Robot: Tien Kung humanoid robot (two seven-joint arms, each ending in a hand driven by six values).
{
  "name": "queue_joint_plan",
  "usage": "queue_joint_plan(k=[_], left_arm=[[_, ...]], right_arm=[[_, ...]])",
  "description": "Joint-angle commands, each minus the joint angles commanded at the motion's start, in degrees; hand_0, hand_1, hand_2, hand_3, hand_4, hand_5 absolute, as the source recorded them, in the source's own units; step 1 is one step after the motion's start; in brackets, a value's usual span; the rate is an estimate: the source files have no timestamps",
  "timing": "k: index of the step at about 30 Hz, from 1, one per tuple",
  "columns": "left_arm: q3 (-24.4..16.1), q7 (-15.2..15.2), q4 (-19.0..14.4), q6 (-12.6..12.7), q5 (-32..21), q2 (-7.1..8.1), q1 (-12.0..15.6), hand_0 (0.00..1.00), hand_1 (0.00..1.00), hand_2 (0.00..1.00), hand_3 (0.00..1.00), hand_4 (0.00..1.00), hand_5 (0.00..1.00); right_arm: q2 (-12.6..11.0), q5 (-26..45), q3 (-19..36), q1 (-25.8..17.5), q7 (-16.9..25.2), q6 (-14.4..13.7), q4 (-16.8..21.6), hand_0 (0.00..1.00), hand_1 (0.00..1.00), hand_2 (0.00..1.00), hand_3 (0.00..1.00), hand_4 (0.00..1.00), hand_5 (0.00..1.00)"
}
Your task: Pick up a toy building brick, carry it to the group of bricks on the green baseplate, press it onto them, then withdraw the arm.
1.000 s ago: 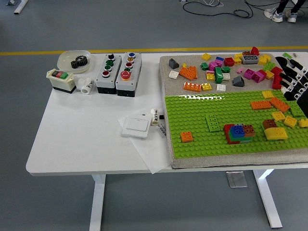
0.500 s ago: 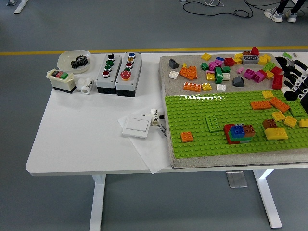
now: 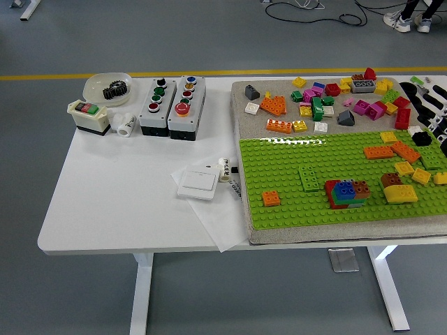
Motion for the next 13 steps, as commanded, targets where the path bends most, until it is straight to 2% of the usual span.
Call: queue_joint_plan(k=[13], left_arm=[[0.19,0.03,-0.06,0.02,-0.15,-0.06,-0.12,0.754,0.759,0.724,0.601,0.678,0.592]], right_arm=[[0.13,-0.28,-0.12,0.24,-0.24,0.09,-0.08,0.953,0.855,0.873,0.898,0.998,0.998]])
